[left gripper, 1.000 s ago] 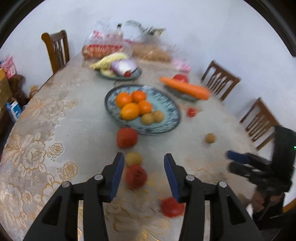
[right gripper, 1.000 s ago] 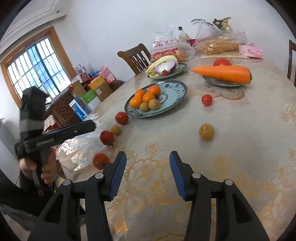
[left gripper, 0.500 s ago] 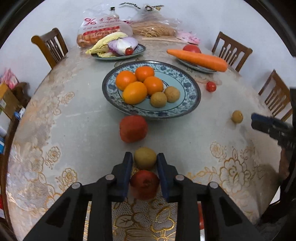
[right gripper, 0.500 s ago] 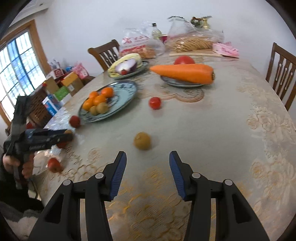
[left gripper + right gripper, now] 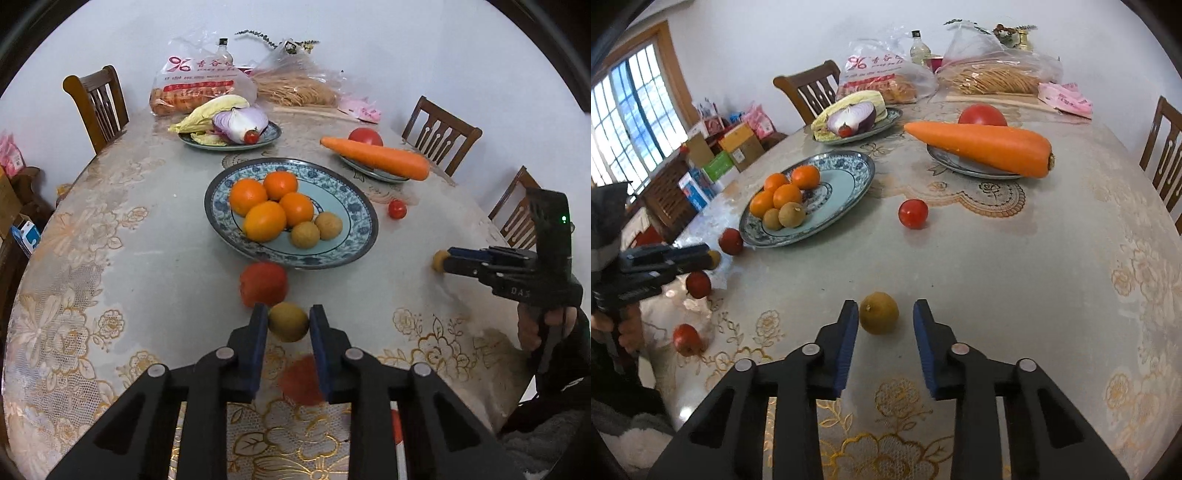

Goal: Organize fruits
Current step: 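Carry both held fruits onto the blue-and-white plate and open both tools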

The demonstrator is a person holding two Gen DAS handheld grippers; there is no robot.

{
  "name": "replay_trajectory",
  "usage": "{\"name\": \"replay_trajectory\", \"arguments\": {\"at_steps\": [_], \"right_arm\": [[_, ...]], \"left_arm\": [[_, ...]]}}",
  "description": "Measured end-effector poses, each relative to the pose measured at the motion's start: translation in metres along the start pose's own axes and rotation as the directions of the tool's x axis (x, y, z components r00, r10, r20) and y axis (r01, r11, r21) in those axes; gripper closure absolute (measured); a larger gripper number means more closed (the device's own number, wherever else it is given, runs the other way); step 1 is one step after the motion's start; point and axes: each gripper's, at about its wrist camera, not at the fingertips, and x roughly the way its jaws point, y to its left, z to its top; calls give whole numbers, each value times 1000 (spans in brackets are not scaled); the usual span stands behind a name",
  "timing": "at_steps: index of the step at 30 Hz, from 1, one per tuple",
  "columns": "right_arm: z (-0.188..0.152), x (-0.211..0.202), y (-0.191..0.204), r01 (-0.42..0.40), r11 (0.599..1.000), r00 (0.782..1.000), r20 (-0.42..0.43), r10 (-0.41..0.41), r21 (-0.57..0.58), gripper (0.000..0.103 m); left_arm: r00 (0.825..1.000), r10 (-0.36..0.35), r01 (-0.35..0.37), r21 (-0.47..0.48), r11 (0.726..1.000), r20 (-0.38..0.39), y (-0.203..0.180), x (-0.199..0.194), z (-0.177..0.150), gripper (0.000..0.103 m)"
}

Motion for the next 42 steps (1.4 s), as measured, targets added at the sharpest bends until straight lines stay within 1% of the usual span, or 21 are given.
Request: {"name": "replay_trajectory", "arguments": {"at_steps": [1,2,3,5,10,11,12,13,18,22,26,28,32,34,35,38,42], "right_arm": [[0,1,0,0,1000,1000,-5,0,-3,79],[1,2,1,4,1000,1000,-6,-4,-9,79],[2,2,2,8,1000,1000,-4,-8,-16,79],[3,3,4,12,1000,1000,-4,-12,-28,79],[4,5,5,-2,999,1000,0,2,-33,79],[4,5,5,-6,1000,1000,2,6,-31,79],[4,5,4,-10,1000,1000,4,10,-28,79],[4,6,3,-17,1000,1000,7,17,-21,79],[4,5,3,-33,999,999,13,33,-8,79],[5,3,14,-89,996,996,23,90,-29,80],[12,-1,48,-150,983,986,59,156,-103,80],[17,-2,69,-165,975,980,87,179,-151,80],[29,5,110,-135,954,978,118,171,-269,80],[36,13,120,-136,949,977,121,176,-284,80],[41,18,123,-139,949,977,119,179,-284,80],[51,31,125,-145,947,975,120,186,-287,80],[60,43,119,-178,950,975,87,207,-257,80]], "left_arm": [[1000,5,-5,2,1000,-7,0,2,0,79],[1000,11,-11,1,1000,-17,1,5,0,78],[1000,20,-20,-7,1000,-21,2,7,0,72],[999,30,-31,-33,999,-42,6,13,0,64],[997,30,-31,-2,1000,-74,0,21,0,64],[996,32,-31,10,999,-79,-2,23,0,72],[996,33,-32,14,999,-83,-3,24,0,77],[996,29,-29,10,1000,-83,-3,25,0,77],[999,19,-20,-15,1000,-48,0,17,-1,77],[999,29,-30,-23,999,-16,2,8,-1,77],[998,-2,3,-15,1000,60,-1,-9,8,77],[997,-5,5,4,1000,74,-4,-11,13,77],[996,-7,5,21,1000,84,0,-6,25,77],[996,-11,9,19,1000,85,4,-3,29,77],[996,-22,21,14,1000,85,7,-1,31,77],[991,-97,98,-15,995,87,17,6,36,77],[989,-117,119,-19,993,85,22,13,37,77]]}}
